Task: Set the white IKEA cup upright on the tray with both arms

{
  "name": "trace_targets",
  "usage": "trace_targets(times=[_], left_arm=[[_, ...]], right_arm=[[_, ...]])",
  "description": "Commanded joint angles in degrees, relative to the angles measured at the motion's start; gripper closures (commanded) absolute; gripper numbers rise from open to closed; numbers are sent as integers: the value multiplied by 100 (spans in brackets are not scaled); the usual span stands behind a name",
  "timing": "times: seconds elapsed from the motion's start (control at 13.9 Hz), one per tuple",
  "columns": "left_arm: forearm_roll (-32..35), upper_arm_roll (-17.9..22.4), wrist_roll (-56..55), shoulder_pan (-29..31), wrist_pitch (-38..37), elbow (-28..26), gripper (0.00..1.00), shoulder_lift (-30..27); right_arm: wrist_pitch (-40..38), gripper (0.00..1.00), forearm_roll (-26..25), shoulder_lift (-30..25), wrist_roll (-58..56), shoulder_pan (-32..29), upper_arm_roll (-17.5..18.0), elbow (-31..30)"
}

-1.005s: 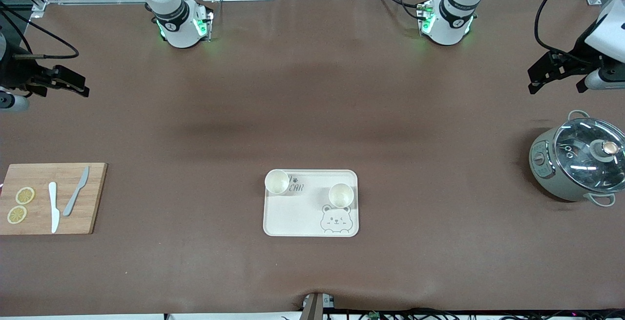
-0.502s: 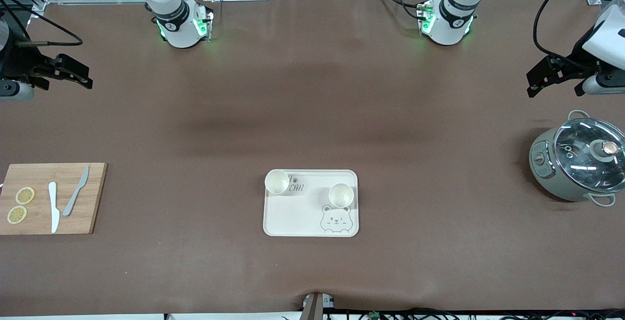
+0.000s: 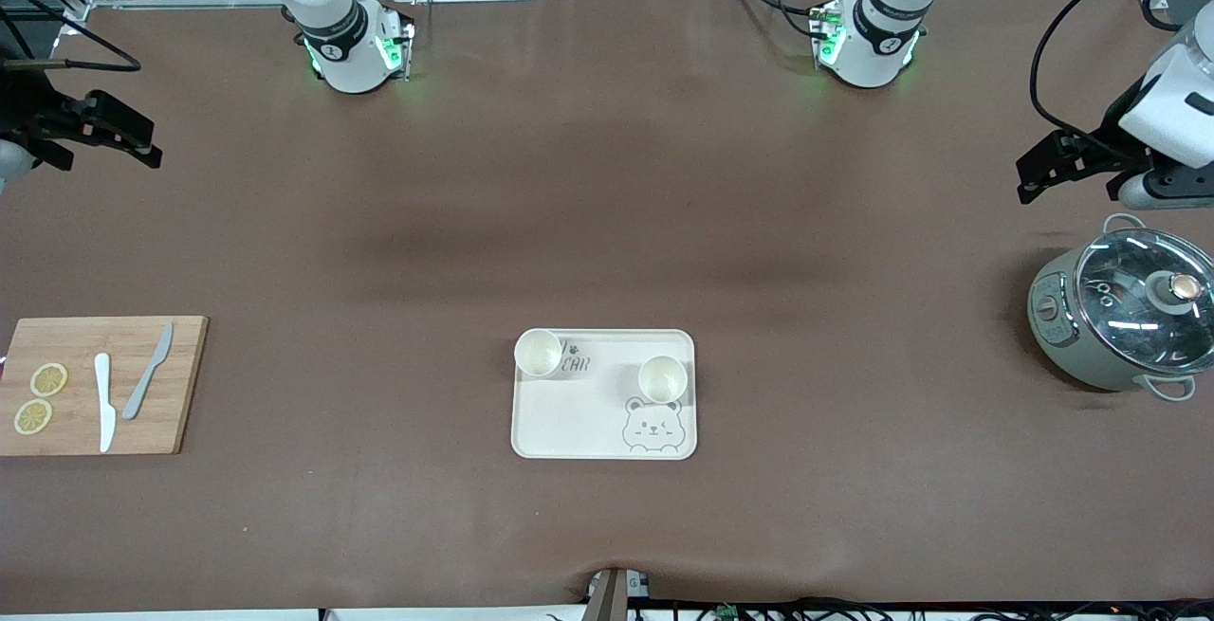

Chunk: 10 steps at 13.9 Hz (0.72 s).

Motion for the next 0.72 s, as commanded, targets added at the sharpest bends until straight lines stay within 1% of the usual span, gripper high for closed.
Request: trace_targets(times=[0.0, 0.22, 0.36, 0.65], left_arm=[[-112, -11, 5, 18, -39, 56, 0, -34], [-121, 24, 101, 44, -66, 91, 0, -87], [-130, 33, 119, 132, -127, 310, 0, -43], [-121, 24, 101, 123, -180, 434, 0, -8]], right_arm=[[-133, 0, 22, -12, -66, -47, -2, 31], [-133, 0, 22, -30, -66, -29, -2, 13], [-194, 0, 22, -21, -66, -38, -2, 13], [-255, 0, 22, -21, -66, -29, -2, 13]])
